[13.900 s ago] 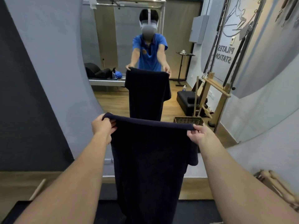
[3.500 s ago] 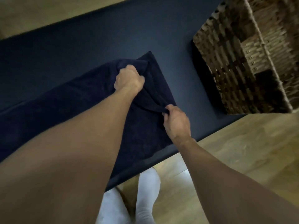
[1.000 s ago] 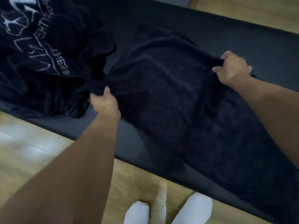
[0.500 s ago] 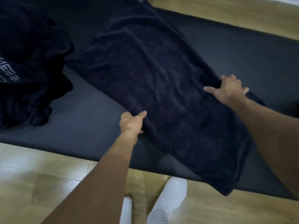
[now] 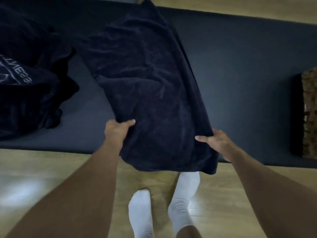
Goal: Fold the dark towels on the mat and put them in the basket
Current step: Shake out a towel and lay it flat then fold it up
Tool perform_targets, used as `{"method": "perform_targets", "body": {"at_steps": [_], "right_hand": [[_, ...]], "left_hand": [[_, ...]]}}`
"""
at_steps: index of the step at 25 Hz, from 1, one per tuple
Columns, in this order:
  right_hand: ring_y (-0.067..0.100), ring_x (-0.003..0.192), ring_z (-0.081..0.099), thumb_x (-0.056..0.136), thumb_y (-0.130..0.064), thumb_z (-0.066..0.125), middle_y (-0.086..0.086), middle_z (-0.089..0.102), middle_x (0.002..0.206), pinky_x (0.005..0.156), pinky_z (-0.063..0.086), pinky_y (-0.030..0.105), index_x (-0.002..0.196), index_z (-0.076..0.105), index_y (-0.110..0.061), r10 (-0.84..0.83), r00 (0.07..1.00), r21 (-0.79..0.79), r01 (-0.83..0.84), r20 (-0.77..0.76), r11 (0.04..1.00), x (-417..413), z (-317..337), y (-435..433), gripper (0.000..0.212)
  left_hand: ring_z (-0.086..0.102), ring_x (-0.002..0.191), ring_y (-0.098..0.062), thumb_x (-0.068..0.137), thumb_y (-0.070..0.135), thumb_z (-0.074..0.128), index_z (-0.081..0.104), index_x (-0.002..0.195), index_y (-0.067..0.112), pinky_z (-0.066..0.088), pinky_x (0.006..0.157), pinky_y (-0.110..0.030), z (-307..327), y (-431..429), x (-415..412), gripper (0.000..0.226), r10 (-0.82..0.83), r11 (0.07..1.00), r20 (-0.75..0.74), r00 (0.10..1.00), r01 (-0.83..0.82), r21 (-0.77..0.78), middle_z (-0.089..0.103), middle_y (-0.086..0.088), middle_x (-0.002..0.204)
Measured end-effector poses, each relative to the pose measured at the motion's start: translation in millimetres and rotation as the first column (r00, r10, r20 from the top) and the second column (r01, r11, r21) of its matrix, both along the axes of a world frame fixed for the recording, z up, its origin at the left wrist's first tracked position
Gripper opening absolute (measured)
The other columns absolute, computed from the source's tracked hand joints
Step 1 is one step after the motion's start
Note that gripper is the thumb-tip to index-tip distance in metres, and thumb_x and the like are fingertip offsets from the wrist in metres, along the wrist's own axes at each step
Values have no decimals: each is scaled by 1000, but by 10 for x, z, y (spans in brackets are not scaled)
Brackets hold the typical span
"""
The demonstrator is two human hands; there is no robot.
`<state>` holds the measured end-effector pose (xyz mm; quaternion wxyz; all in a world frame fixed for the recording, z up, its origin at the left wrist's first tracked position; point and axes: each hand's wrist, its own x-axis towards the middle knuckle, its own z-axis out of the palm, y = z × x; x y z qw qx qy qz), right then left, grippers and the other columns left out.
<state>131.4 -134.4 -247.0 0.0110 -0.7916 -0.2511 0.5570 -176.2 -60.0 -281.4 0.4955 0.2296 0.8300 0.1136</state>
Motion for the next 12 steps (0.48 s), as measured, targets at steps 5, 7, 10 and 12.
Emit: {"method": "perform_targets", "body": {"at_steps": [5,7,10,12], "right_hand": [[26,98,67,80,-36,79,4,71,108,92,51,42,118,63,-11,-247,964,-95,238,-98,966,-133,121,-385,48],[29,95,71,78,-37,80,8,75,102,94,53,47,116,65,-9,-356,912,-103,342,-202,934,-174,282,-340,49],[31,96,72,79,-41,78,11,76,102,93,54,49,113,68,-10,-523,778,-57,540,-348,840,-200,577,12,47],[34,100,71,76,-43,79,16,73,108,92,53,54,118,66,-8,-586,689,-64,623,-427,779,-199,830,351,56]], "left_hand": [[57,119,-34,93,44,61,56,130,8,46,103,-44,-61,-844,-126,51,15,1000,-24,1000,-15,21,61,-9,128],[54,123,-36,96,50,51,49,135,8,43,107,-50,44,-897,-111,57,61,996,-39,997,-58,62,56,-12,136],[60,113,-30,87,56,64,58,125,16,49,99,-53,405,-542,-58,55,286,942,178,942,-310,125,62,-6,127],[63,110,-26,67,45,89,58,129,19,53,94,-52,763,-175,-64,74,353,918,487,799,-396,-15,65,-4,125]]}}
